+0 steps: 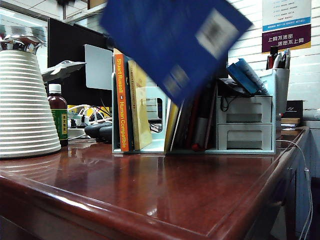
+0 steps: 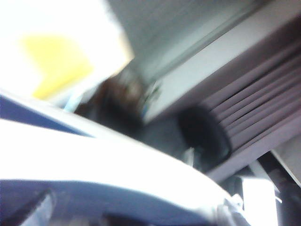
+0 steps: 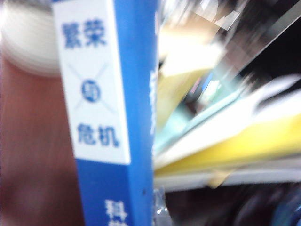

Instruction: Pick up the blue book and put it on the bookshelf.

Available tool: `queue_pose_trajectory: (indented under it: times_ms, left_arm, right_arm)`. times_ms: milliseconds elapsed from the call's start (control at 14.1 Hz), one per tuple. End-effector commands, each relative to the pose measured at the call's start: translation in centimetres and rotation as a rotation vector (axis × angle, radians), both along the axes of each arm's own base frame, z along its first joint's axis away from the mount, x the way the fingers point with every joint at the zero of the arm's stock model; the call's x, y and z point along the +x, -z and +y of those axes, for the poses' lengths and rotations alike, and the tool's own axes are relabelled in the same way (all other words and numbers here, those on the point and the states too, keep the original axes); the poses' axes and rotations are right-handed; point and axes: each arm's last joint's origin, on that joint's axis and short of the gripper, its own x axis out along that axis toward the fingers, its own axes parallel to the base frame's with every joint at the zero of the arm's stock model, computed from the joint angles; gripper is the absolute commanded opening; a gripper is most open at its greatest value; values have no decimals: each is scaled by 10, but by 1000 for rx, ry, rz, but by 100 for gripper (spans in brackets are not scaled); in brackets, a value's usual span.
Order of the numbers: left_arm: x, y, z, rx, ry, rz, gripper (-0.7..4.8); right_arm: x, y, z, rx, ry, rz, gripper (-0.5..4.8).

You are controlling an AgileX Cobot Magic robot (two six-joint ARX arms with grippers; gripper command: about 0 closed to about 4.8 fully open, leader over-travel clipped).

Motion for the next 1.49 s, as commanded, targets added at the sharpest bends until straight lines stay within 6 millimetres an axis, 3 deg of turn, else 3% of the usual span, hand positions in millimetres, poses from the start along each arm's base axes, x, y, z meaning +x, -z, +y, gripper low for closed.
queue_pose_trajectory:
  times_ms: [71,426,568,780,1135,1206,1277,1348,1490]
  left_arm:
    - [-9,-31,4,-127,-58,-303,479]
    - [-13,-39,6,-181,-78,-369,479]
    - [-13,-39,6,-186,-78,-368,479]
    - [-13,-39,6,-191,-63,-348,479]
    - [-13,-39,6,-182,-55,-361,479]
    - [-13,-39,6,-176,-57,-375,433]
    - [-13,-39,6,-176,-56,-375,295]
    - [-13,-39,6,-176,-56,-375,196]
    - [-13,-39,6,-176,-56,-375,178]
  right_arm:
    - [-2,-40,-2,283,1,-218,-5]
    - [0,-65,-5,527,72,-407,-5]
    - [7,-71,-8,715,88,-432,-5]
    - [21,-70,-4,841,92,-486,-5]
    - [49,-55,20,943,99,-576,-5]
    - [57,-59,25,943,108,-583,-5]
    - [65,-62,27,947,133,-589,-5]
    - [72,-62,32,944,149,-587,-5]
    - [84,-56,45,929,173,-570,-5]
